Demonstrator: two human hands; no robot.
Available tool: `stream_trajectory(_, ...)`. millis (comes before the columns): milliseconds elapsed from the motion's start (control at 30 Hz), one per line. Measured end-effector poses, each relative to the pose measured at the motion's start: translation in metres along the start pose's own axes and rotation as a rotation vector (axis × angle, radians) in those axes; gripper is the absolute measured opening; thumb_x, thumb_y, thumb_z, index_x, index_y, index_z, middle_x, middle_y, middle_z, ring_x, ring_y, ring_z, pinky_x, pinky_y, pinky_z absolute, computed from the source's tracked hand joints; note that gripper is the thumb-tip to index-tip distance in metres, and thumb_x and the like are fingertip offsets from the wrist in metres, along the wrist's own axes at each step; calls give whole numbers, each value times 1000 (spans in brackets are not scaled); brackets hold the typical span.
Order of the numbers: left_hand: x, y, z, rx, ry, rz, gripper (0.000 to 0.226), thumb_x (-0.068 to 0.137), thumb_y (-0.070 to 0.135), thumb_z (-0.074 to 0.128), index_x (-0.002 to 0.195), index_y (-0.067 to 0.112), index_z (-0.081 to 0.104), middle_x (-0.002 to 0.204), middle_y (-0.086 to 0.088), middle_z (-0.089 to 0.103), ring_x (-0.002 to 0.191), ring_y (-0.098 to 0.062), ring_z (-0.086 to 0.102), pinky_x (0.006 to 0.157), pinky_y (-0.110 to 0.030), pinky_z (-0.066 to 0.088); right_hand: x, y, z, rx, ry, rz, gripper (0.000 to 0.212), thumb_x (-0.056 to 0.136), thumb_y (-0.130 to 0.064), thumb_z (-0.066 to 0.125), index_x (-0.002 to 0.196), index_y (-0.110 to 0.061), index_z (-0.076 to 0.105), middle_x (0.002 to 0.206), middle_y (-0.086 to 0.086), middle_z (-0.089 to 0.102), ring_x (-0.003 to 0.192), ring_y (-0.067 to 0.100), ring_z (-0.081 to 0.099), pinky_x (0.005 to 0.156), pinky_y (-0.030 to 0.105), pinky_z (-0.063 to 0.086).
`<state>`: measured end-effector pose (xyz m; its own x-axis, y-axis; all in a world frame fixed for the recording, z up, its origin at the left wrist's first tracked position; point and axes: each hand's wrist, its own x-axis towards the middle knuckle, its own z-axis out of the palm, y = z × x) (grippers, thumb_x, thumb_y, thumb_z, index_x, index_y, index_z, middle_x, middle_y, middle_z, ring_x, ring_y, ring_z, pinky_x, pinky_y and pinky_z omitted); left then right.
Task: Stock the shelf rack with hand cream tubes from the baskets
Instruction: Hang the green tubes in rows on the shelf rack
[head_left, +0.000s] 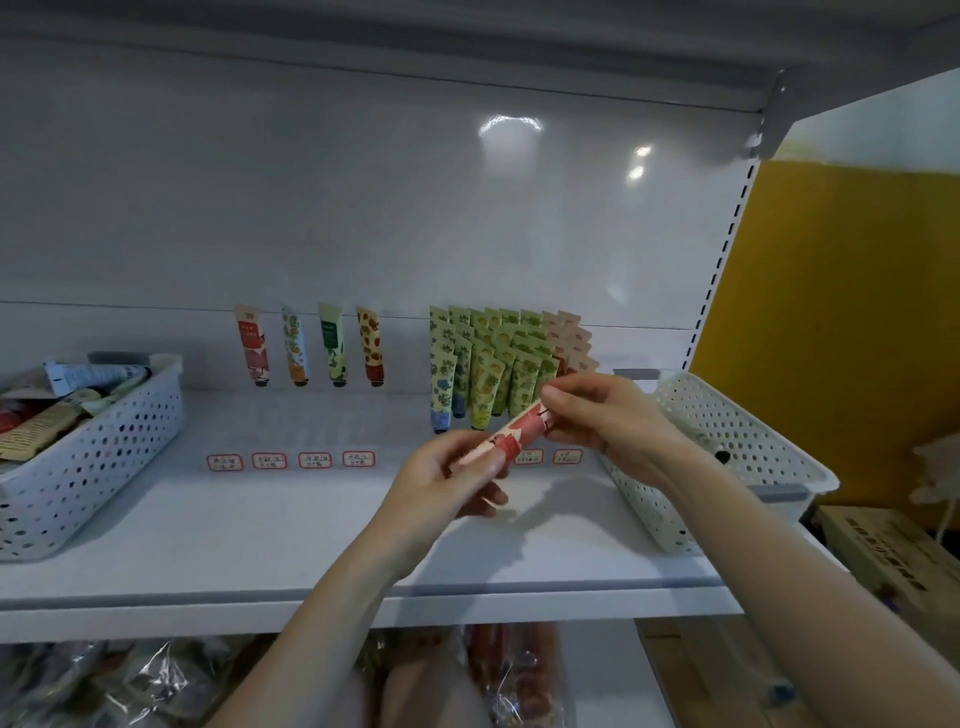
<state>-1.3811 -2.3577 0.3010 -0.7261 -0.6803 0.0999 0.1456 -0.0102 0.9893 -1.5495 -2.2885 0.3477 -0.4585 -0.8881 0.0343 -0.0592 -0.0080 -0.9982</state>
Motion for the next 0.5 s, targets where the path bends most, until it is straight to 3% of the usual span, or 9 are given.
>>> stream_trajectory(100, 5, -2, -5, 47, 185, 141, 11, 87, 5, 60, 89, 15, 62, 79, -4, 64, 62, -5, 65, 60, -17, 54, -10, 16, -9, 63, -38, 96, 7, 84, -5, 60, 90, -2, 63, 83, 13, 66, 70, 15, 67, 67, 20, 57)
stream_trajectory(167, 11, -2, -6, 145, 236, 230, 16, 86, 4, 61, 84, 20, 62, 77, -1, 64, 63, -2, 62, 59, -16, 53, -17, 25, -14, -179, -103, 60, 13, 83, -9, 64, 96, -6, 65, 90, 11, 69, 83, 18, 67, 79, 26, 57)
stream_trajectory(300, 23, 1, 2, 350, 171, 377, 21, 85, 6, 64, 81, 26, 59, 75, 6, 59, 69, -6, 55, 66, -25, 48, -22, 28, -17, -729, -96, -246, 25, 80, -23, 71, 104, -16, 69, 97, -4, 69, 89, 9, 63, 83, 21, 50)
stream_trajectory(367, 30, 5, 11, 442, 101, 451, 24, 85, 7, 64, 80, 29, 57, 76, 11, 57, 70, 2, 51, 66, -15, 42, -22, 26, -17, -904, -17, -429, 24, 80, -28, 71, 102, -18, 70, 95, -3, 67, 88, 8, 59, 79, 17, 43)
stream_trajectory(433, 38, 7, 21, 507, 70, 510, 26, 85, 8, 64, 80, 32, 56, 77, 14, 56, 72, 5, 51, 64, -9, 37, -22, 22, -20, -928, 22, -522, 21, 81, -27, 70, 98, -16, 71, 89, -1, 67, 83, 11, 58, 74, 18, 43)
stream_trajectory(500, 49, 6, 29, 480, 88, 533, 21, 85, 9, 64, 88, 29, 58, 82, 16, 58, 75, 5, 53, 67, -10, 40, -23, 21, -24, -863, 41, -494, 19, 81, -25, 69, 99, -19, 67, 84, -4, 68, 74, 9, 63, 69, 23, 51)
